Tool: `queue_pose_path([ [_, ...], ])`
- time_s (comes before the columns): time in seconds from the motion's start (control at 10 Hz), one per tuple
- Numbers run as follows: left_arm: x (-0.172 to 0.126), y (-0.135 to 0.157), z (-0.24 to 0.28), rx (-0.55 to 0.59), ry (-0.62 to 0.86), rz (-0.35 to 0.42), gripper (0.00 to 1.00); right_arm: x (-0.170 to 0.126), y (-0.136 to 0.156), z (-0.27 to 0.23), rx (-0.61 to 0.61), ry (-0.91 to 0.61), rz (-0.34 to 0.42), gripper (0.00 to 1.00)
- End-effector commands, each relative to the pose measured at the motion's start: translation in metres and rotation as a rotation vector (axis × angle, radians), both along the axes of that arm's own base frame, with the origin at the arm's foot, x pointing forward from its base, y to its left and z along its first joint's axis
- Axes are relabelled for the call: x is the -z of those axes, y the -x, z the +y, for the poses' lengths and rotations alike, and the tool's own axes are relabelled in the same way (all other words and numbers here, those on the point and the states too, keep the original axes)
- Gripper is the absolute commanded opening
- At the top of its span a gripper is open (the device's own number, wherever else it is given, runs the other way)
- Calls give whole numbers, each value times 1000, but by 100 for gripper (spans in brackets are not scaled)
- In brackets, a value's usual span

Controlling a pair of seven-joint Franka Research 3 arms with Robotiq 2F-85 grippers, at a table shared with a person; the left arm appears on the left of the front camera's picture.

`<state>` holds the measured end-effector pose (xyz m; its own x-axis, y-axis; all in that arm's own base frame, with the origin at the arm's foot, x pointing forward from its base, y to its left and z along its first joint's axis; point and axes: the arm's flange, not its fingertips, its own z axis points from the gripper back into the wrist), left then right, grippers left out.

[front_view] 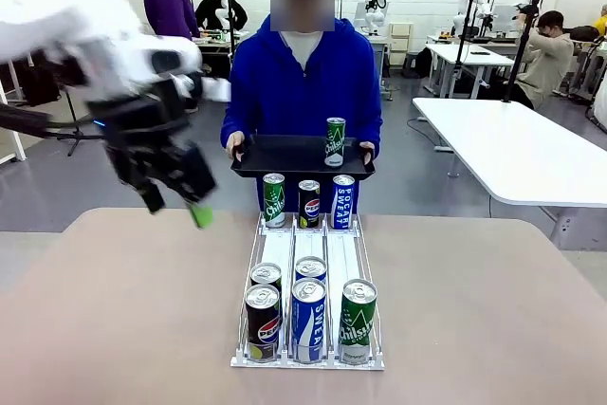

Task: Retrieve and hand over the desired beverage to the person.
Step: Pick up another can of the same type that the person held from the Automatic Can Dispenser.

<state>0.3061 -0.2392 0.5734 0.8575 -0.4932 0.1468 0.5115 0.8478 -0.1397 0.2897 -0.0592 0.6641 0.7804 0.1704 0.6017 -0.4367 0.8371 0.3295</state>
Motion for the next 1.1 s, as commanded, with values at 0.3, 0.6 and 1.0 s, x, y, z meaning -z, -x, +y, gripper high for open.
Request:
queue_pose_path([
  [0.3, 38, -10, -67, -215, -108, -30, 100, 1, 0, -1, 0, -1, 2, 100],
  [0.6, 70, -19, -69, -279, -144, -91, 100, 1, 0, -1, 0, -1, 2, 100],
  [1.0, 68, -21, -65, -248, -121, -60, 100, 1, 0, -1, 0, -1, 2, 100],
])
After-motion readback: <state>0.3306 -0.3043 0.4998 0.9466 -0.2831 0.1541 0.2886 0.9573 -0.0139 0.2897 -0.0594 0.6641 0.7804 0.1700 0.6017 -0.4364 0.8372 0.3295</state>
